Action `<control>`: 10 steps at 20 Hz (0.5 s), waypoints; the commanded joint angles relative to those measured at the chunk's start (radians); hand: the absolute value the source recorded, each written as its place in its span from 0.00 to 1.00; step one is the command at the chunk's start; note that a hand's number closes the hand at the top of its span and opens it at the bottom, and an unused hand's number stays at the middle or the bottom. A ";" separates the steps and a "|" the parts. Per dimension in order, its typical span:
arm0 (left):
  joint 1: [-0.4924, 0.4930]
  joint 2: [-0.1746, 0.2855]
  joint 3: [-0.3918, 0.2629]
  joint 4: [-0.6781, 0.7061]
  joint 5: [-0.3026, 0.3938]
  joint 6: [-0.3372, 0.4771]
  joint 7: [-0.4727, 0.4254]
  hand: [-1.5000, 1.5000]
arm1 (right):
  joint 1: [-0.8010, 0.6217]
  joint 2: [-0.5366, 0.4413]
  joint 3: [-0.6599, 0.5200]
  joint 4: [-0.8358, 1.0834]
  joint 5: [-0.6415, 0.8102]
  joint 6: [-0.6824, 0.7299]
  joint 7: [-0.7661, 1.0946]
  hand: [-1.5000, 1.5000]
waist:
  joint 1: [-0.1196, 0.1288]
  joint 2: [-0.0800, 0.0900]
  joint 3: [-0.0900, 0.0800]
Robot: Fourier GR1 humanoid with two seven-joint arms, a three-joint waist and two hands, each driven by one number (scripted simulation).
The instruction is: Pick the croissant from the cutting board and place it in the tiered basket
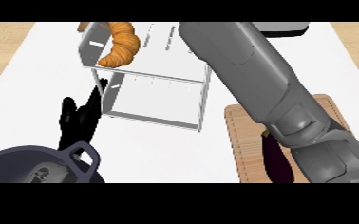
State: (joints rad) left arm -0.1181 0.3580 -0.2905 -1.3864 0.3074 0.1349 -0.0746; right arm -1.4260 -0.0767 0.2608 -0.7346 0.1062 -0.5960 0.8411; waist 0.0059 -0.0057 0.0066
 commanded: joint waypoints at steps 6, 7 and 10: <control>0.040 -0.002 -0.013 -0.024 -0.009 -0.021 -0.036 0.50 | 0.123 -0.207 -0.050 -0.188 0.112 -0.198 0.015 0.00 | -0.054 -0.013 -0.005; 0.031 -0.019 -0.001 0.011 -0.014 0.001 -0.053 0.50 | 0.195 -0.217 -0.063 -0.243 0.099 -0.210 -0.014 0.00 | -0.070 -0.012 -0.005; 0.067 0.000 0.003 -0.021 -0.009 -0.015 -0.063 0.50 | 0.280 -0.367 -0.152 -0.377 0.020 -0.098 -0.041 0.00 | -0.062 -0.010 -0.005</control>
State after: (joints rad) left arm -0.0678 0.3695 -0.2651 -1.4075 0.3083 0.1606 -0.0812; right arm -1.2497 -0.3227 0.1802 -0.9736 0.1725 -0.7172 0.8137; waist -0.0465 -0.0183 0.0071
